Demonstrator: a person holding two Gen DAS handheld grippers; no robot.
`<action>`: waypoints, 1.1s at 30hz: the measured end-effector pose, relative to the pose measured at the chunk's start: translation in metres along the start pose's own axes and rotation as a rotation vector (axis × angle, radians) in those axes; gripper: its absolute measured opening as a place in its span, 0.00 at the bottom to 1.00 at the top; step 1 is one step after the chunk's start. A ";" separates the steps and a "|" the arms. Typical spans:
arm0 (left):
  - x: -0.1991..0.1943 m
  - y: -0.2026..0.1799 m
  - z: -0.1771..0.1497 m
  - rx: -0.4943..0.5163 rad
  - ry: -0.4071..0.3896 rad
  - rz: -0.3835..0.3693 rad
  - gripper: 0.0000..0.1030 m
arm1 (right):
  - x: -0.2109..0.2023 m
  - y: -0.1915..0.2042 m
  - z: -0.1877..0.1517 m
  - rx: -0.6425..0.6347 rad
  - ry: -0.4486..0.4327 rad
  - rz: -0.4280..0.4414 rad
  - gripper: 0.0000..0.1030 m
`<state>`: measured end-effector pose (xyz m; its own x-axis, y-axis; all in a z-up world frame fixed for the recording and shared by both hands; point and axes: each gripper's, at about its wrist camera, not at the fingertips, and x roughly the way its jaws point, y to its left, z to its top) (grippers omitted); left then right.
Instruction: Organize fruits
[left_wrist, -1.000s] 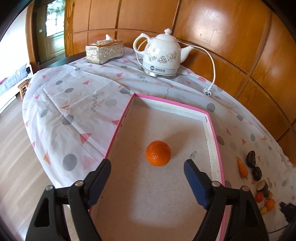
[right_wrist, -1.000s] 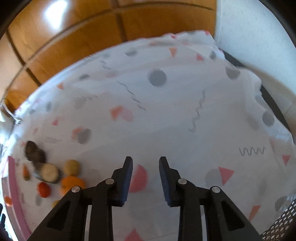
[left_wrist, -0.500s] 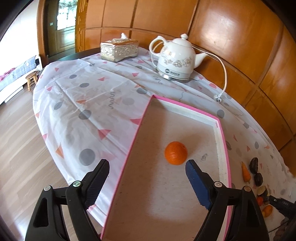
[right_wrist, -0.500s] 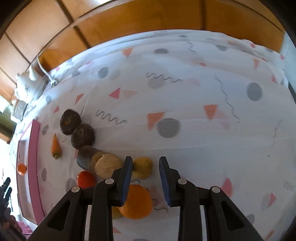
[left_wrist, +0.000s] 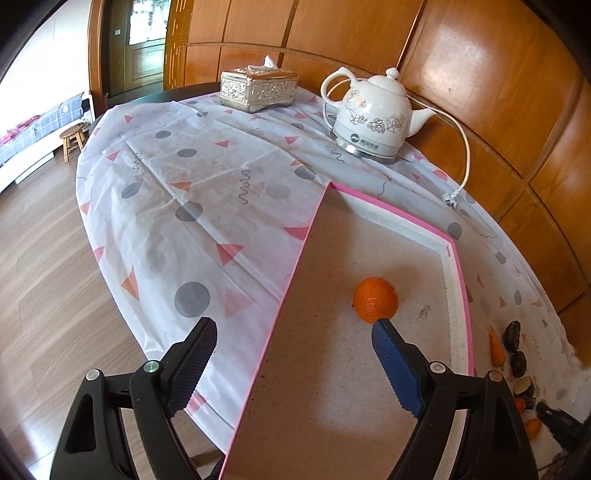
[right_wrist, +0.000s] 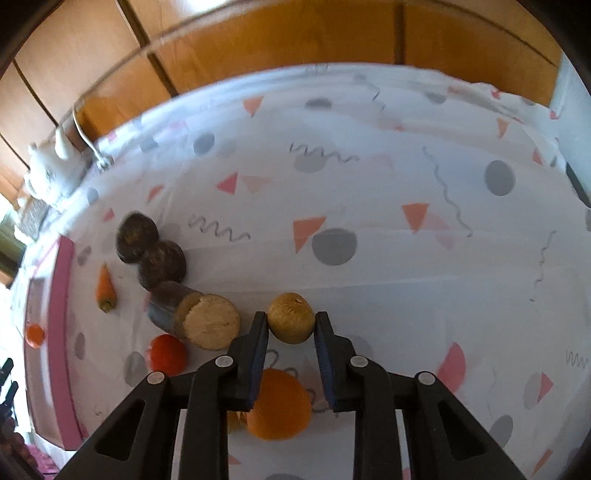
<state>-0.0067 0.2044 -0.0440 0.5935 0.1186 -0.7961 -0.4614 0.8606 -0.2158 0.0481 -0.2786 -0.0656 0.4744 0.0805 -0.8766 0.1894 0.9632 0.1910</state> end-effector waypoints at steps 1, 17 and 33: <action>0.001 0.001 -0.001 -0.005 0.004 0.003 0.84 | -0.007 -0.001 -0.001 0.002 -0.019 -0.003 0.25; 0.000 0.012 -0.001 -0.051 -0.010 0.051 0.87 | -0.048 0.102 -0.032 -0.252 -0.101 0.195 0.25; 0.004 0.023 -0.002 -0.055 -0.004 0.053 0.88 | -0.014 0.286 -0.090 -0.669 0.050 0.403 0.25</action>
<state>-0.0166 0.2231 -0.0531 0.5698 0.1658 -0.8049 -0.5282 0.8242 -0.2041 0.0185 0.0190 -0.0381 0.3546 0.4531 -0.8179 -0.5552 0.8059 0.2057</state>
